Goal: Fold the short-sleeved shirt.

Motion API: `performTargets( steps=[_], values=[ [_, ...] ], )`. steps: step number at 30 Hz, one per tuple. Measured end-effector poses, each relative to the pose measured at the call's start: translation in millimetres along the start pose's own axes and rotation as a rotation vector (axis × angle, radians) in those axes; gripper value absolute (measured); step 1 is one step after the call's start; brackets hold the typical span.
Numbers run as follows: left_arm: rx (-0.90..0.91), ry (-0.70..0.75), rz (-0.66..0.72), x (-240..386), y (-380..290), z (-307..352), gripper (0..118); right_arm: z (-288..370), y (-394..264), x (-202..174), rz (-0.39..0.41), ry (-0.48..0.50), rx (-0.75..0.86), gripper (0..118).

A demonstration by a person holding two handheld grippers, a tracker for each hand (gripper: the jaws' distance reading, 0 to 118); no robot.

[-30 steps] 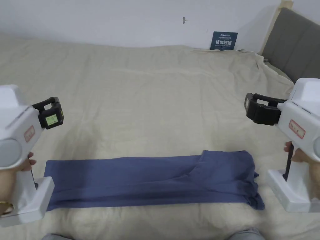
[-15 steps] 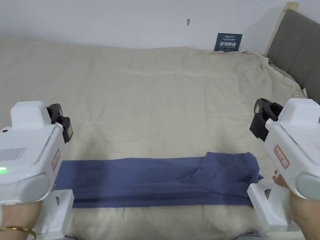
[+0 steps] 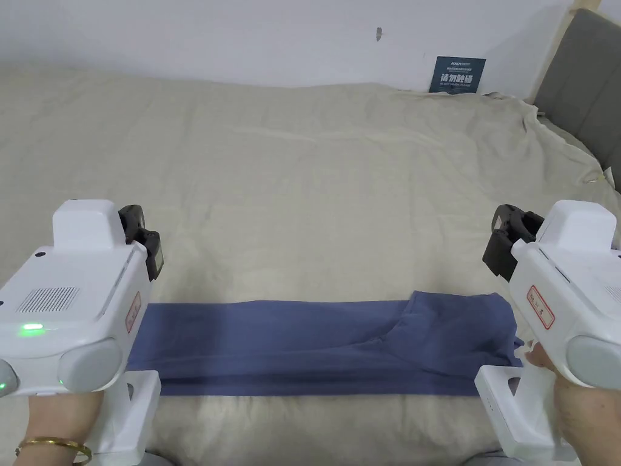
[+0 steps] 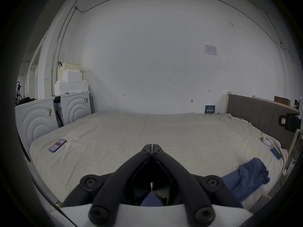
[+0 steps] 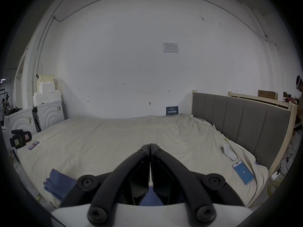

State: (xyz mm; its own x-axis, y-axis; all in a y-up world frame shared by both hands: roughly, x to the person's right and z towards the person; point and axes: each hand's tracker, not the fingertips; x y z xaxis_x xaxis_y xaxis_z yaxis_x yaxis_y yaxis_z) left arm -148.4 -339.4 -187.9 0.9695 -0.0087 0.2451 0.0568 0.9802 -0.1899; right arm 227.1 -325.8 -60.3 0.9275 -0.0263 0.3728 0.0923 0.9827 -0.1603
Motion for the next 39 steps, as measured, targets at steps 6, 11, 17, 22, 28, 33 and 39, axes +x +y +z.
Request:
performTargets(
  steps=[6, 11, 17, 22, 28, 33, 39],
  values=[
    [-0.023, -0.017, 0.006, 0.8, -1.2, -5.5, 0, -3.6, -2.2, 1.3, -0.001, 0.001, -0.013, 0],
    [-0.109, -0.103, 0.143, -23.5, 3.5, -20.4, 0, -5.3, -2.3, 1.3, -0.005, 0.008, -0.026, 0],
    [-0.377, -0.275, 0.339, -86.2, -3.8, -64.4, 71, -9.1, -3.9, -4.6, 0.002, -0.006, -0.036, 0],
    [-0.607, -0.397, 0.415, -125.4, -34.0, -95.9, 112, -8.8, -7.3, -17.4, -0.002, -0.012, -0.061, 0],
    [-0.807, -0.375, 0.587, -162.2, -83.5, -121.5, 113, -11.3, -9.9, -25.1, 0.023, -0.023, -0.086, 0],
    [-0.915, -0.35, 0.601, -166.3, -114.3, -133.8, 113, -16.0, -13.1, -26.9, 0.026, -0.043, -0.111, 0],
    [-0.974, -0.367, 0.609, -162.4, -134.0, -147.0, 84, -19.8, -18.4, -24.8, 0.021, -0.066, -0.135, 0]
  ],
)
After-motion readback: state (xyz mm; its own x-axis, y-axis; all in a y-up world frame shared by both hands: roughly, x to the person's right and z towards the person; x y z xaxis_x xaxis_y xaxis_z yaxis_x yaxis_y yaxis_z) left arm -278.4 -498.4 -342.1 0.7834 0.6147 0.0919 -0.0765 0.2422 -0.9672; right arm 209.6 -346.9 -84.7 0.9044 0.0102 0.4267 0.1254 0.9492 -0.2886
